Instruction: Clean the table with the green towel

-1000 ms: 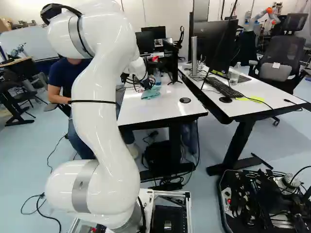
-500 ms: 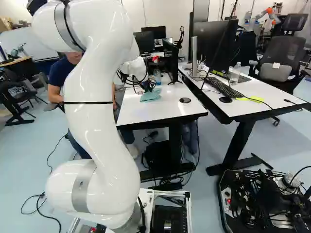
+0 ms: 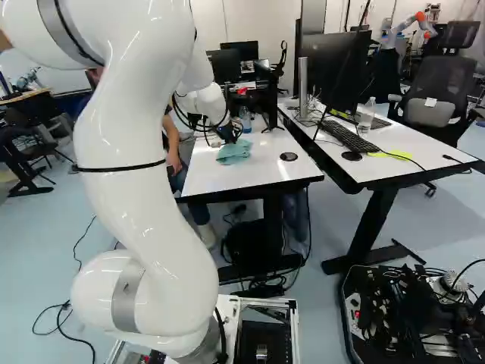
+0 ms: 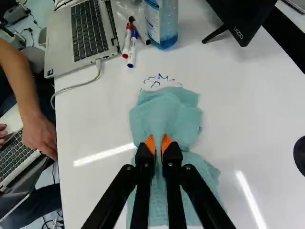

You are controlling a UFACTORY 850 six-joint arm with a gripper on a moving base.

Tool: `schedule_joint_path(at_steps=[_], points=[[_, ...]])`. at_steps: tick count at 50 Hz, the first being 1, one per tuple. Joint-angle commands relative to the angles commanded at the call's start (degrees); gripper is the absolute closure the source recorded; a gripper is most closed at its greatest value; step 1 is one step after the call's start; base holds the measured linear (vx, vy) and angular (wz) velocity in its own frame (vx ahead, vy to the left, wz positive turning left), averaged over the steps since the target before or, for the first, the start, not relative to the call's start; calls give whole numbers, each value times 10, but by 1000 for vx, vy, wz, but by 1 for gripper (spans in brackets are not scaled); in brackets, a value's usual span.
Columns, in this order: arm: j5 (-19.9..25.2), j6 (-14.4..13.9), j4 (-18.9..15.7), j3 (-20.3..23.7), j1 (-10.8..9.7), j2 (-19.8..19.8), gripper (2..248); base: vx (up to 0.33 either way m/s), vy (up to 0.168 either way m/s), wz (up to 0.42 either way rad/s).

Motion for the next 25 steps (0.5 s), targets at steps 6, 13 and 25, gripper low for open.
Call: schedule_joint_path(at_steps=[6, 13, 25], points=[[0, 0, 0, 19, 0, 15, 214, 0, 0, 0], [0, 0, 0, 40, -1, 33, 214, 0, 0, 0], [0, 0, 0, 77, -6, 64, 214, 0, 0, 0]])
